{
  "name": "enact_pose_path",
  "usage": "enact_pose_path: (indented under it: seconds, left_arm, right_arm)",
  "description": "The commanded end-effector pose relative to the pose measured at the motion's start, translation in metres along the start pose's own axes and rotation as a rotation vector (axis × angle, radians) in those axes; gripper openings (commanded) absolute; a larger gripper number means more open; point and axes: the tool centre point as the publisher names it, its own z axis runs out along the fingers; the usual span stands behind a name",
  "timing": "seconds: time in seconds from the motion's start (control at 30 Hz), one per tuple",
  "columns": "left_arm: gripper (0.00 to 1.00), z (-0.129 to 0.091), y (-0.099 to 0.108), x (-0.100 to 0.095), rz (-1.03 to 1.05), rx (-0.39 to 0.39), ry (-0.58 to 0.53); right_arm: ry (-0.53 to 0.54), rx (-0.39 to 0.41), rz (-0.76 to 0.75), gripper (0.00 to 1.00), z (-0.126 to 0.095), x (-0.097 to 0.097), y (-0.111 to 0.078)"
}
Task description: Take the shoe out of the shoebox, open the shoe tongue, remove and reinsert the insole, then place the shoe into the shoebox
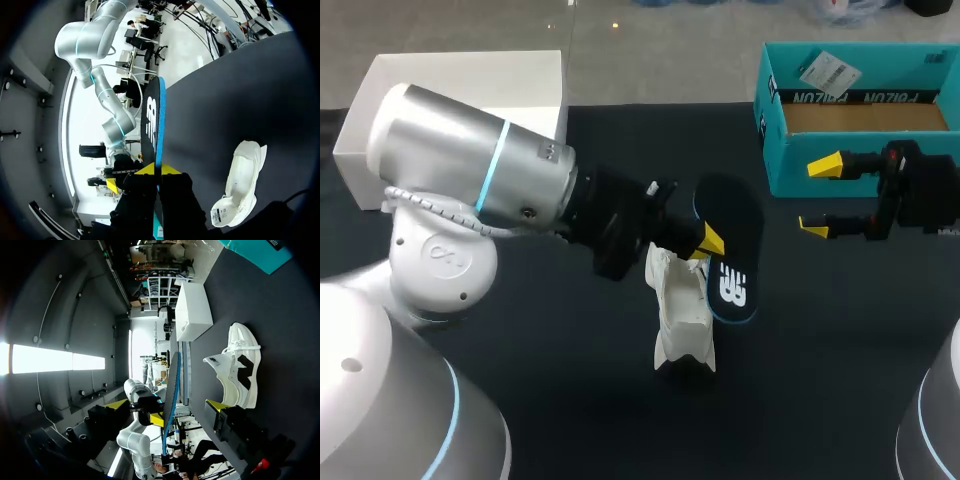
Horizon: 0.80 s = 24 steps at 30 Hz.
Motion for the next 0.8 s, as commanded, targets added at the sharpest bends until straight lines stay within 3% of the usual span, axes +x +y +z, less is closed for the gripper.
enact_pose_path:
  seconds: [0.03,0.17,0.47,0.5,0.57,0.8]
  left_arm:
    - [0.0,0.013,0.007,0.008,0.03,0.031,-0.062]
    - [0.0,0.022,0.009,0.006,0.05,0.06,-0.079]
    - [0.0,0.045,0.008,0.008,0.117,0.048,-0.068]
    - [0.0,0.046,0.008,0.008,0.118,0.047,-0.075]
    - [0.0,0.048,0.009,0.009,0.126,0.033,-0.091]
    - [0.0,0.049,0.013,0.004,0.148,0.008,-0.104]
  right_arm:
    - [-0.002,-0.003,0.001,1.0,0.001,0.0,-0.001]
    - [-0.009,0.022,-0.003,1.0,0.002,0.002,-0.001]
    - [-0.046,0.05,-0.001,1.0,0.021,0.003,0.0]
    - [-0.047,0.05,-0.001,0.96,0.023,0.003,0.0]
    - [-0.05,0.059,0.007,0.55,0.026,0.002,-0.001]
    - [-0.053,0.069,0.048,0.31,0.033,-0.008,-0.008]
